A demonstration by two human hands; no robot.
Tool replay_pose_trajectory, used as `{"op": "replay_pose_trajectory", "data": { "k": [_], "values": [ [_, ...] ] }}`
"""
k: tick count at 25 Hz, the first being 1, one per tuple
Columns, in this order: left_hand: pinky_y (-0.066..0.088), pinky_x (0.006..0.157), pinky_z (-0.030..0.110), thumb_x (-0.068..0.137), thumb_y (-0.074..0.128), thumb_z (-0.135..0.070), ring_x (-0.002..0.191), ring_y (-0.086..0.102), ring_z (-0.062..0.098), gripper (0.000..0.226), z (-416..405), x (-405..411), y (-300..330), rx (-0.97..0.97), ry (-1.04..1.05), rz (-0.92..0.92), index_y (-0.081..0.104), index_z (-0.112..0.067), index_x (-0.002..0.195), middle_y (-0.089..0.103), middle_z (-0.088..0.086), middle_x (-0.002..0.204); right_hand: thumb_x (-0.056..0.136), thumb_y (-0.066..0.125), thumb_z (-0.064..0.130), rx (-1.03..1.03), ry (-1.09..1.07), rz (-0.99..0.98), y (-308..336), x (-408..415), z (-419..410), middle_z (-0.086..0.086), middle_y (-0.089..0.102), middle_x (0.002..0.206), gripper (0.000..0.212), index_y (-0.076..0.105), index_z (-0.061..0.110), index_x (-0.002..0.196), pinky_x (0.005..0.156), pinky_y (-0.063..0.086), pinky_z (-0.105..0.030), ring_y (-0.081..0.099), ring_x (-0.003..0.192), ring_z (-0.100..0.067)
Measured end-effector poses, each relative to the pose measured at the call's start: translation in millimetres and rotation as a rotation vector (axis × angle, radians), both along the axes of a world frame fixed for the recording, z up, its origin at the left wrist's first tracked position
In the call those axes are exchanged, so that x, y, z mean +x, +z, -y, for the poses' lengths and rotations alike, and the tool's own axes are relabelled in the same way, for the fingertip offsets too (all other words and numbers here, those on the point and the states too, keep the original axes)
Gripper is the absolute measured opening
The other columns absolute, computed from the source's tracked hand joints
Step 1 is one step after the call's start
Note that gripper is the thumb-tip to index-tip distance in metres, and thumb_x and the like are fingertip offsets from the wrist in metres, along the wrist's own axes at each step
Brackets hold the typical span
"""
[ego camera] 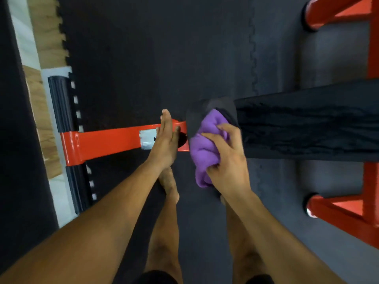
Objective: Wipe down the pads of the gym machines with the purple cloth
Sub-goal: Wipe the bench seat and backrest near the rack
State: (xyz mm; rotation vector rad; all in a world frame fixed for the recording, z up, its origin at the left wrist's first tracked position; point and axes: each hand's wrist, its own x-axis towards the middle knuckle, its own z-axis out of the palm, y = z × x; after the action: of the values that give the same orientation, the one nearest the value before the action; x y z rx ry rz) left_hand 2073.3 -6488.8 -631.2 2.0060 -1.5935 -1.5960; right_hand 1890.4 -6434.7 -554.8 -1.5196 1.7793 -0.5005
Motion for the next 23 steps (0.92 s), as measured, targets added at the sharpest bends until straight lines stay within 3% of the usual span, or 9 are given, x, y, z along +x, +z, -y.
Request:
{"op": "replay_pose_trajectory", "data": {
  "k": [3, 6, 8, 10, 12, 14, 16, 20, 23],
  "values": [
    [-0.009, 0.121, 0.011, 0.115, 0.024, -0.032, 0.159, -0.003, 0.011, 0.058, 16.1, -30.7, 52.5, -0.268, 0.014, -0.023, 0.000, -0.018, 0.166, -0.001, -0.004, 0.173, 0.075, 0.059, 0.027, 0.070, -0.476, 0.149, 5.9, -34.9, -73.4, 0.002, 0.056, 0.121, 0.036, 0.064, 0.033, 0.110, 0.091, 0.052, -0.040, 0.062, 0.106, -0.025],
    [-0.008, 0.125, 0.017, 0.114, 0.022, -0.035, 0.158, 0.002, 0.007, 0.060, 44.4, -69.6, 65.5, -0.376, -0.266, -0.030, 0.005, -0.010, 0.165, 0.007, 0.001, 0.173, 0.082, 0.060, 0.038, 0.257, -0.931, 0.283, 6.1, -50.8, -114.8, 0.004, 0.067, 0.104, 0.022, 0.064, 0.037, 0.103, 0.086, 0.056, -0.047, 0.068, 0.098, -0.020],
    [0.000, 0.128, 0.025, 0.112, 0.020, -0.041, 0.155, 0.011, 0.006, 0.062, 52.4, -91.8, 59.1, -0.392, -0.286, 0.076, 0.013, -0.010, 0.165, 0.020, 0.004, 0.171, 0.088, 0.063, 0.038, 0.192, -0.905, 0.313, 6.2, -40.2, -99.6, 0.000, 0.069, 0.104, 0.022, 0.064, 0.034, 0.109, 0.086, 0.057, -0.045, 0.068, 0.098, -0.016],
    [0.014, 0.126, 0.026, 0.110, 0.018, -0.043, 0.149, 0.029, 0.009, 0.062, 50.3, -104.4, 51.5, -0.481, -0.187, 0.193, 0.028, -0.011, 0.162, 0.039, 0.003, 0.164, 0.093, 0.059, 0.028, 0.061, -0.697, 0.284, -0.2, -14.1, -61.6, -0.001, 0.065, 0.114, 0.022, 0.064, 0.029, 0.114, 0.105, 0.045, -0.034, 0.059, 0.114, -0.010],
    [0.022, 0.126, 0.027, 0.109, 0.020, -0.041, 0.146, 0.040, 0.010, 0.059, 41.7, -103.8, 43.6, -0.563, -0.044, 0.185, 0.038, -0.014, 0.158, 0.049, -0.001, 0.158, 0.095, 0.044, 0.035, 0.089, -0.491, 0.217, -19.4, 2.2, -13.0, 0.001, 0.049, 0.144, 0.043, 0.055, 0.029, 0.135, 0.122, 0.021, -0.045, 0.038, 0.143, -0.020],
    [0.021, 0.127, 0.030, 0.109, 0.020, -0.039, 0.147, 0.041, 0.008, 0.057, 39.8, -100.5, 35.8, -0.601, 0.018, 0.155, 0.038, -0.015, 0.158, 0.050, -0.003, 0.157, 0.090, 0.035, 0.049, 0.174, -0.424, 0.145, -58.6, -13.6, 25.7, 0.000, 0.034, 0.157, 0.058, 0.048, 0.031, 0.145, 0.121, 0.019, -0.051, 0.026, 0.150, -0.029],
    [0.019, 0.128, 0.030, 0.110, 0.020, -0.037, 0.146, 0.041, 0.004, 0.056, 43.9, -100.5, 30.7, -0.607, -0.018, 0.188, 0.038, -0.014, 0.158, 0.051, -0.003, 0.156, 0.087, 0.038, 0.056, 0.241, -0.455, 0.233, -104.2, -49.5, 44.6, -0.005, 0.046, 0.150, 0.064, 0.054, 0.026, 0.142, 0.116, 0.034, -0.048, 0.044, 0.139, -0.028],
    [0.017, 0.127, 0.027, 0.110, 0.020, -0.035, 0.143, 0.035, -0.007, 0.055, 40.2, -101.4, 34.8, -0.629, -0.093, 0.234, 0.037, -0.013, 0.158, 0.050, -0.002, 0.157, 0.090, 0.048, 0.051, 0.476, -0.649, 0.482, -117.6, -78.5, 4.7, 0.002, 0.067, 0.116, 0.032, 0.064, 0.037, 0.114, 0.105, 0.047, -0.048, 0.063, 0.107, -0.017],
    [0.018, 0.128, 0.030, 0.110, 0.022, -0.032, 0.145, 0.041, 0.001, 0.054, 42.5, -98.9, 28.0, -0.659, -0.046, 0.216, 0.040, -0.009, 0.156, 0.052, 0.002, 0.155, 0.086, 0.043, 0.020, 0.323, -0.548, 0.417, -45.3, -30.1, -46.4, 0.002, 0.041, 0.156, 0.061, 0.047, 0.025, 0.147, 0.123, 0.010, -0.021, 0.032, 0.147, -0.016]
  ]
}}
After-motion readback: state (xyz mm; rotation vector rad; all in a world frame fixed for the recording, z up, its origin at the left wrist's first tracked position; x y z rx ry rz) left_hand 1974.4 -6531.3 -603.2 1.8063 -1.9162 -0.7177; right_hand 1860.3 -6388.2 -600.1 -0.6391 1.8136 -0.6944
